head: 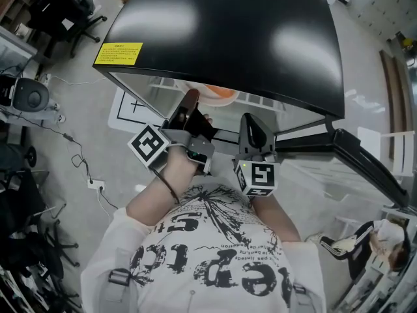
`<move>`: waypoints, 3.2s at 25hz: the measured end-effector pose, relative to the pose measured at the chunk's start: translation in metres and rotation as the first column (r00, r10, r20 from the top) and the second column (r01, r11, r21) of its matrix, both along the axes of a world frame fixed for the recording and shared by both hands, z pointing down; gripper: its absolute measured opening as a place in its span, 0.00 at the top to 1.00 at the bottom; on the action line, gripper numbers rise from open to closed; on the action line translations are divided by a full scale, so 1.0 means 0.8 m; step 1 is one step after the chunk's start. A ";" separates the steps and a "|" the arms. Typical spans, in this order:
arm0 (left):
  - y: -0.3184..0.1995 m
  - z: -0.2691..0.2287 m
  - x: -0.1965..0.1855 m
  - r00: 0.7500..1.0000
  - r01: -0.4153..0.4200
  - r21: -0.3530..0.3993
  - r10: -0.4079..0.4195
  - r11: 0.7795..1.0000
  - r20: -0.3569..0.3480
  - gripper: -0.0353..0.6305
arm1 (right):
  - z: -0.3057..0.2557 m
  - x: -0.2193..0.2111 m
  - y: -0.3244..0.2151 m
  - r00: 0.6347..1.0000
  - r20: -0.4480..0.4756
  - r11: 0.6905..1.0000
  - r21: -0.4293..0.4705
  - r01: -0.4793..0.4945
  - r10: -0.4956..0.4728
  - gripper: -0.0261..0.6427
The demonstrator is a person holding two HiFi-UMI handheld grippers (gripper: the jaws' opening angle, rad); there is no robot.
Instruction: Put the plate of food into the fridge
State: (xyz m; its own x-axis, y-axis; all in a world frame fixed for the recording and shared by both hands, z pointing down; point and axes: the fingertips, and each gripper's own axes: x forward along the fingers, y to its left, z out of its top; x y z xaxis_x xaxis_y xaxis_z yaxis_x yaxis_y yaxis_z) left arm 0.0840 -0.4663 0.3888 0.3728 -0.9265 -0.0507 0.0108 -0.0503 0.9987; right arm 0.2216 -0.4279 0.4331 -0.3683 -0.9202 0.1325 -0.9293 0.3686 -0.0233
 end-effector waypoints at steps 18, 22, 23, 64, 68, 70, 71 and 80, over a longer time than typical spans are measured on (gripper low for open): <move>0.005 -0.024 0.004 0.998 -0.061 0.162 0.056 0.985 0.036 0.68 | -0.010 -0.014 0.011 1.000 0.007 1.000 0.024 0.011 -0.012 0.96; 0.007 -0.025 -0.002 0.999 -0.048 0.162 0.045 0.986 0.023 0.55 | -0.007 -0.018 0.019 1.000 0.008 1.000 0.015 0.008 -0.008 0.96; 0.009 -0.021 -0.005 0.999 -0.043 0.148 0.041 0.988 0.017 0.54 | -0.006 -0.019 0.021 1.000 0.008 1.000 0.013 0.007 -0.007 0.96; 0.106 -0.008 0.016 0.238 -0.445 0.346 -0.263 0.826 0.935 0.94 | -0.014 -0.075 0.054 0.996 0.022 0.996 0.032 0.083 -0.083 0.96; 0.107 -0.022 0.009 0.243 -0.436 0.391 -0.313 0.810 0.918 0.94 | -0.011 -0.077 0.054 0.995 0.026 0.995 0.021 0.095 -0.095 0.96; 0.107 -0.025 0.008 0.258 -0.433 0.402 -0.316 0.807 0.913 0.94 | -0.008 -0.077 0.055 0.995 0.021 0.996 0.014 0.093 -0.093 0.96; 0.108 -0.025 0.008 0.273 -0.430 0.407 -0.314 0.806 0.909 0.94 | -0.007 -0.077 0.056 0.996 0.017 0.996 0.013 0.092 -0.093 0.96; 0.103 -0.021 0.008 0.320 -0.435 0.405 -0.282 0.805 0.904 0.94 | -0.014 -0.076 0.053 0.997 0.006 0.996 0.043 0.079 -0.079 0.96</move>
State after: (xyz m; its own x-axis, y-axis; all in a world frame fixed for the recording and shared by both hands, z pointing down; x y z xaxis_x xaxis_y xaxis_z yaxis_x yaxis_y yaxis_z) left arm 0.0903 -0.3842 0.3723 0.5646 -0.8241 -0.0448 -0.8154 -0.5654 0.1242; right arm 0.1608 -0.3853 0.4220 -0.4408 -0.8931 0.0902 -0.8972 0.4415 -0.0129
